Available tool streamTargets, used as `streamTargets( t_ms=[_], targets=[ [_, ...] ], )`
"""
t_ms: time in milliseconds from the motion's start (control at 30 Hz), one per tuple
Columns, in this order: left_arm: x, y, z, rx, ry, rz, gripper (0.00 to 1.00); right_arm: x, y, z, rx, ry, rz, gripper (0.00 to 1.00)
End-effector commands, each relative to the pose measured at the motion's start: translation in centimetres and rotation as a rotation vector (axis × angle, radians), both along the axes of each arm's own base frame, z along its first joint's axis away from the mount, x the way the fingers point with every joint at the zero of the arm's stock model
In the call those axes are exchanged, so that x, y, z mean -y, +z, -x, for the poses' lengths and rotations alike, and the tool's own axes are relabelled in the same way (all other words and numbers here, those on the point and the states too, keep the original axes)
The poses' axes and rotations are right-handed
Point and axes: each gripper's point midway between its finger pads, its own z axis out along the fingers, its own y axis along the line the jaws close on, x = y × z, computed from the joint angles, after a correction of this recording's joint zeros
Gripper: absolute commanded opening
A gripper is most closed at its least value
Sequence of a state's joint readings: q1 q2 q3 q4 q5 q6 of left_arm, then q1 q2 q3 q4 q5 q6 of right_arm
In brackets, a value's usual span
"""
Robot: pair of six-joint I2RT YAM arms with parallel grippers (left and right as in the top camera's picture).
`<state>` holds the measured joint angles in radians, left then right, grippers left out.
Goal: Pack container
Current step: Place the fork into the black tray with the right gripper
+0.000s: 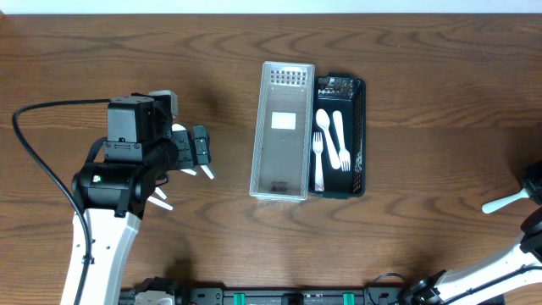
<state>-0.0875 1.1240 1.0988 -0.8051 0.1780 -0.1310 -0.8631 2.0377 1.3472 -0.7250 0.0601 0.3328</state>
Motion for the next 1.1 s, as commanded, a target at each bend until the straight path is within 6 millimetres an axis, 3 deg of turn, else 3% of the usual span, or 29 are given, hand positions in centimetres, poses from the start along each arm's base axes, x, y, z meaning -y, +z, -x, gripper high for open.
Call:
streamTargets(
  t_ms=[0,100,167,267,367,433,500,700,833,1067],
  targets=[
    [0.0,0.7,-0.3,0.016,-0.004,0.002,0.98,-1.8,1.3,-1.3,0.013,0.049,-0.004,0.19],
    [0.0,0.7,-0.4,0.017,-0.004,0.002,0.98,-3.5,4.5,-4.0,0.069,0.129,0.055,0.19],
    [0.0,0.7,-0.4,0.017,-0.004,0.002,0.98,-5.7,7.5,-6.5,0.126,0.218,0.106,0.18],
    [0.0,0.7,-0.3,0.016,-0.004,0.002,0.98,-10.9,12.1,-10.3,0.22,0.399,0.177,0.19],
    [0.0,0.7,-0.3,0.016,-0.004,0.002,0.98,-18.3,16.0,-13.3,0.315,0.605,0.217,0.2],
    [0.0,0.7,-0.3,0.016,-0.004,0.002,0.98,-22.9,17.7,-14.4,0.369,0.716,0.223,0.2],
    [0.0,0.7,-0.3,0.016,-0.004,0.002,0.98,-28.8,19.1,-15.2,0.428,0.848,0.214,0.2],
    [0.0,0.5,0.0,-0.001,-0.004,0.0,0.98,-40.5,19.2,-15.0,0.477,1.076,0.164,0.2],
    [-0.1,0.2,0.2,-0.014,-0.004,-0.001,0.98,-43.8,17.6,-14.7,0.449,1.105,0.162,0.19],
    [-0.1,0.2,0.3,-0.015,-0.004,-0.001,0.98,-45.4,11.3,-14.4,0.301,1.103,0.063,0.22]
  ],
)
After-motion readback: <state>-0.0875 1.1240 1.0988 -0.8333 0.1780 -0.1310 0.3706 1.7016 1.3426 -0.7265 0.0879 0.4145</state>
